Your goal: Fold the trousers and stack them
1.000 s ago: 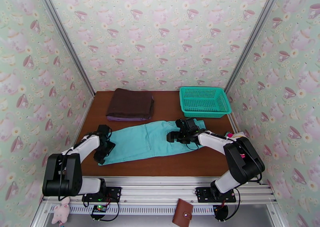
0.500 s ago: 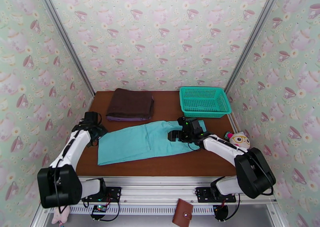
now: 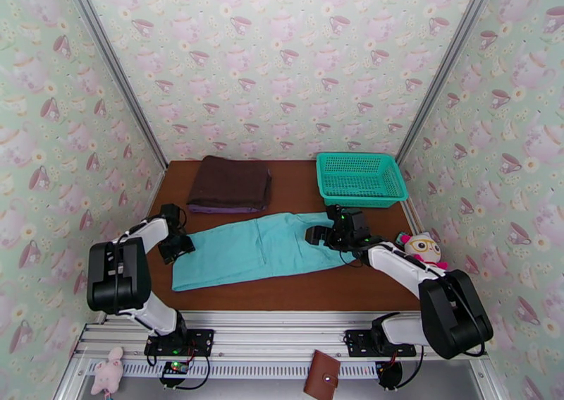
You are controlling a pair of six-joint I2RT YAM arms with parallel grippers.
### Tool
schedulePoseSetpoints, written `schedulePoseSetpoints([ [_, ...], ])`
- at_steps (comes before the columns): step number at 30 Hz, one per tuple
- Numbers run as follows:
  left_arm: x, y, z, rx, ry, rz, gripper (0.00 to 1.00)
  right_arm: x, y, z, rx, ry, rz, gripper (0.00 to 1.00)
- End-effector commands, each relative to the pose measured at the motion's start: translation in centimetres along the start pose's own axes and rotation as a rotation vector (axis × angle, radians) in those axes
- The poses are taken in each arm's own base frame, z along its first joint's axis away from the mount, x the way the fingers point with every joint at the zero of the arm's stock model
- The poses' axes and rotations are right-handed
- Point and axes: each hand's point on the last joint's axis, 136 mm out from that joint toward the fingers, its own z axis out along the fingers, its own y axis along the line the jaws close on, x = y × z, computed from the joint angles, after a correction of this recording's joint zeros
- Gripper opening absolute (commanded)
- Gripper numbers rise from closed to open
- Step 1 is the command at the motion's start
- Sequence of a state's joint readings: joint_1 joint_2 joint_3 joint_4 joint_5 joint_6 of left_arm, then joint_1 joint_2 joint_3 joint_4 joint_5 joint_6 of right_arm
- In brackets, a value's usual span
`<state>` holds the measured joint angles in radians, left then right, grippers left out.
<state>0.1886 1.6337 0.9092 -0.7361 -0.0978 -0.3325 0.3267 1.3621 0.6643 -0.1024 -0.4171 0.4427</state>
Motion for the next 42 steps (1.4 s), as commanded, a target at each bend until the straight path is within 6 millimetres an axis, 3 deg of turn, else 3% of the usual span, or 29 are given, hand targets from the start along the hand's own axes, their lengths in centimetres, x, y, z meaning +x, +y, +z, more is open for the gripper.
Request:
schedulePoseSetpoints([
  [1, 0.3, 1.7, 0.6, -0.086, 0.003, -0.001, 0.64, 0.0, 0.4, 0.2, -0.03, 0.005, 0.014, 0.99],
  [5, -0.1, 2.1, -1.0, -0.088, -0.054, -0.026, 0.65, 0.0, 0.4, 0.1, -0.028, 0.004, 0.009, 0.99],
  [9, -0.7, 3.2, -2.5, -0.107, -0.135, -0.063, 0.74, -0.1, 0.4, 0.1, -0.026, 0.002, 0.009, 0.99],
  [14, -0.4, 2.2, 0.0, -0.045, -0.033, -0.048, 0.84, -0.2, 0.4, -0.2, -0.023, -0.006, 0.005, 0.99],
  [18, 0.1, 0.9, 1.0, 0.009, 0.006, -0.021, 0.83, -0.6, 0.0, -1.0, -0.004, -0.039, 0.01, 0.99],
  [20, 0.3, 0.3, 1.1, 0.044, 0.017, -0.017, 0.73, -1.1, -0.3, -1.7, 0.001, -0.071, 0.025, 0.99],
  [22, 0.6, -0.5, 1.6, 0.083, 0.037, -0.014, 0.56, -1.5, -0.6, -2.3, 0.0, -0.099, 0.039, 0.99],
  [24, 0.8, -0.9, 1.9, 0.103, 0.052, -0.008, 0.16, -1.8, -0.9, -2.9, 0.007, -0.123, 0.044, 1.0],
  [25, 0.7, -1.0, 1.8, 0.103, 0.051, -0.006, 0.02, -1.8, -0.9, -3.0, 0.01, -0.127, 0.043, 0.99],
  [27, 0.6, -1.0, 1.3, 0.1, 0.035, 0.001, 0.0, -1.9, -1.0, -3.2, 0.013, -0.13, 0.04, 0.99],
  [31, -0.4, -1.8, -2.4, 0.109, -0.033, 0.038, 0.0, -1.9, -1.4, -3.0, 0.036, -0.12, 0.044, 1.0],
  [36, -3.0, -0.9, -11.4, -0.011, -0.208, 0.116, 0.0, -2.6, -2.5, -4.0, 0.109, -0.145, 0.095, 0.99],
  [38, -4.0, 1.1, -14.7, -0.128, -0.257, 0.137, 0.0, -2.7, -3.1, -4.6, 0.157, -0.147, 0.111, 0.99],
  [42, -5.8, 5.5, -18.6, -0.407, -0.301, 0.207, 0.0, -2.9, -3.7, -5.8, 0.23, -0.147, 0.119, 0.99],
])
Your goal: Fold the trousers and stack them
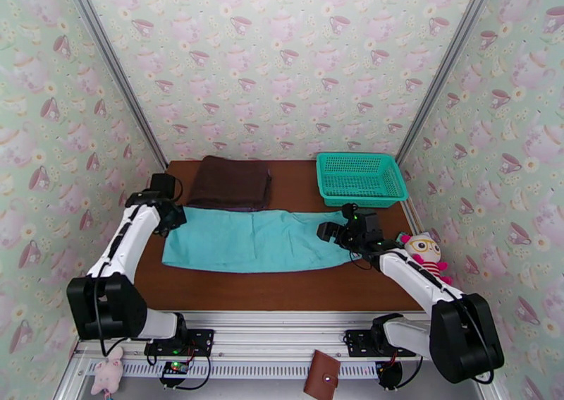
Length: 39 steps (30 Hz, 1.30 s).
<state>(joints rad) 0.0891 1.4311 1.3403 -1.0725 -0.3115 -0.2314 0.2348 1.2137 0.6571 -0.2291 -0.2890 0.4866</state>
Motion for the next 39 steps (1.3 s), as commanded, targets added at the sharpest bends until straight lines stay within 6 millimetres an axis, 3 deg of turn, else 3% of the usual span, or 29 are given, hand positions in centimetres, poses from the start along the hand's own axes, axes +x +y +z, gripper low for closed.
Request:
schedulePoseSetpoints([
  [1, 0.3, 7.5, -2.1, -0.398, 0.06, 0.159, 0.0, -1.1, -0.6, -1.5, 0.077, -0.026, 0.024, 0.99],
  [7, -4.1, 14.2, -5.7, -0.695, -0.002, 0.134, 0.0, 1.0, 0.9, -0.8, -0.015, 0.081, 0.026, 1.0],
  [8, -4.8, 14.8, -6.5, -0.735, -0.019, 0.132, 0.0, 1.5, 1.5, -0.4, -0.029, 0.111, -0.002, 0.99],
  [10, -5.7, 14.1, -6.9, -0.711, -0.034, 0.133, 0.0, 2.6, 2.7, 0.3, -0.037, 0.16, -0.078, 1.0],
  [12, -6.1, 11.2, -6.3, -0.579, -0.049, 0.15, 0.0, 3.4, 3.8, 1.2, -0.028, 0.184, -0.14, 0.99],
  [16, -4.8, 3.1, -5.0, -0.176, -0.065, 0.159, 0.0, 3.0, 6.3, 2.9, -0.09, 0.169, -0.179, 1.0],
  [19, -3.4, -0.9, -5.2, 0.011, -0.06, 0.14, 0.0, 2.3, 7.8, 4.1, -0.109, 0.181, -0.227, 0.9],
  [22, -2.1, -4.2, -5.9, 0.176, -0.057, 0.096, 0.0, 2.2, 9.5, 5.6, -0.142, 0.219, -0.251, 0.71],
  [24, -1.1, -6.3, -6.2, 0.277, -0.035, 0.05, 0.0, 2.2, 10.8, 6.6, -0.166, 0.233, -0.265, 0.65],
  [26, -0.1, -8.1, -6.4, 0.343, -0.006, 0.017, 0.0, 2.5, 12.0, 7.7, -0.184, 0.244, -0.276, 0.48],
  [33, 2.9, -13.8, -7.2, 0.482, 0.032, -0.125, 0.0, 6.6, 14.8, 12.0, -0.236, 0.331, -0.307, 0.35],
  [39, 4.6, -17.5, -8.4, 0.529, 0.021, -0.186, 0.0, 7.6, 15.0, 13.2, -0.255, 0.338, -0.3, 0.31],
])
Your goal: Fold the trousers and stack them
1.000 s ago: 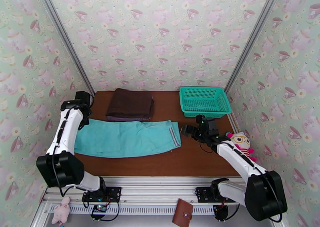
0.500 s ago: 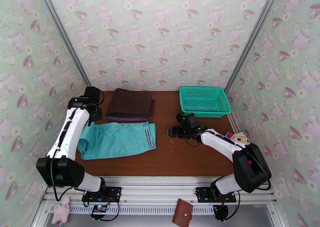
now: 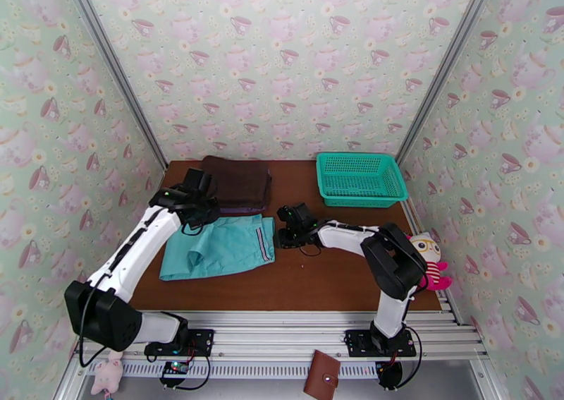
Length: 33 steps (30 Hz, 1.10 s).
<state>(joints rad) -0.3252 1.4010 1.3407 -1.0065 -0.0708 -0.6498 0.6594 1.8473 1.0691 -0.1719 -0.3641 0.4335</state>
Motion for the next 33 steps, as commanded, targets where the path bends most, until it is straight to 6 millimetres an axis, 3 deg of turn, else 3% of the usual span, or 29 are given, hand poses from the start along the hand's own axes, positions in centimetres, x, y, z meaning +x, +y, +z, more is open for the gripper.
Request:
schedulePoseSetpoints([
  [1, -0.2, -2.9, -0.7, 0.104, -0.062, -0.113, 0.0, -1.7, 1.2, 0.2, -0.05, -0.056, -0.007, 0.31],
  [11, 2.7, -8.8, 1.9, 0.112, -0.055, -0.068, 0.0, -1.2, 1.1, 1.5, -0.076, -0.039, 0.026, 0.27],
  [19, 3.8, -11.9, 4.3, 0.039, -0.1, -0.087, 0.0, -0.7, 0.8, 2.0, -0.082, -0.021, 0.048, 0.21],
  [29, 4.9, -11.7, 8.6, -0.114, -0.119, -0.121, 0.0, -0.4, 0.7, 1.9, -0.072, -0.018, 0.042, 0.21],
  [33, 5.4, -12.3, 10.0, -0.102, -0.098, -0.118, 0.07, -0.4, 0.5, 1.6, -0.063, -0.026, 0.043, 0.21],
])
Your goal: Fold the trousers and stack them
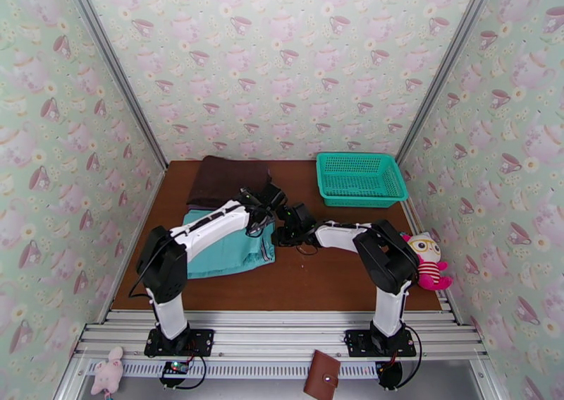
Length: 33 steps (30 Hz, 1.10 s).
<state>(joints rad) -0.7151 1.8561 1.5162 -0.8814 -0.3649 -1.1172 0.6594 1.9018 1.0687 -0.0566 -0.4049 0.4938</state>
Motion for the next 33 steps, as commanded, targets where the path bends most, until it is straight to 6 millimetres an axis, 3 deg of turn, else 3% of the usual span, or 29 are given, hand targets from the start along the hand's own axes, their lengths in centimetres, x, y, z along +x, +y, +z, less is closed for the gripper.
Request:
schedulePoseSetpoints([
  [1, -0.6, -1.6, 0.1, 0.049, -0.022, -0.028, 0.08, 0.4, -0.1, -0.1, 0.004, -0.001, 0.013, 0.21],
  [3, -0.4, -2.3, 0.1, 0.082, -0.014, -0.014, 0.16, 0.0, -0.6, -0.7, 0.008, -0.032, 0.041, 0.23],
  [6, -0.6, -3.6, -0.4, 0.152, 0.01, 0.039, 0.37, -0.7, -2.0, -2.2, 0.014, -0.09, 0.111, 0.25],
  [8, -0.8, -4.4, -0.9, 0.21, 0.023, 0.076, 0.45, -1.2, -3.5, -3.6, 0.03, -0.132, 0.151, 0.29],
  [13, -1.4, -4.5, -2.4, 0.357, -0.035, 0.19, 0.54, -2.1, -5.1, -6.9, 0.083, -0.229, 0.155, 0.33],
  [15, -0.8, -4.7, -3.1, 0.484, -0.055, 0.225, 0.58, -2.6, -4.6, -7.8, 0.087, -0.26, 0.118, 0.34],
  [19, 3.1, -4.2, -3.5, 0.759, 0.051, 0.202, 0.59, -4.2, -2.2, -9.0, 0.014, -0.283, 0.068, 0.35],
  [22, 5.7, -3.8, -3.7, 0.855, 0.112, 0.205, 0.6, -5.3, -1.2, -9.5, -0.017, -0.306, 0.087, 0.35],
  [24, 7.0, -3.2, -2.9, 0.862, 0.131, 0.214, 0.62, -6.5, -0.6, -9.6, -0.044, -0.332, 0.107, 0.36],
  [29, 10.4, -0.6, 2.1, 0.726, 0.245, 0.198, 0.65, -9.9, 2.1, -8.6, -0.152, -0.37, 0.138, 0.36],
  [33, 12.0, -0.7, 2.3, 0.838, 0.284, 0.16, 0.65, -11.5, 4.6, -7.0, -0.241, -0.352, 0.147, 0.36],
])
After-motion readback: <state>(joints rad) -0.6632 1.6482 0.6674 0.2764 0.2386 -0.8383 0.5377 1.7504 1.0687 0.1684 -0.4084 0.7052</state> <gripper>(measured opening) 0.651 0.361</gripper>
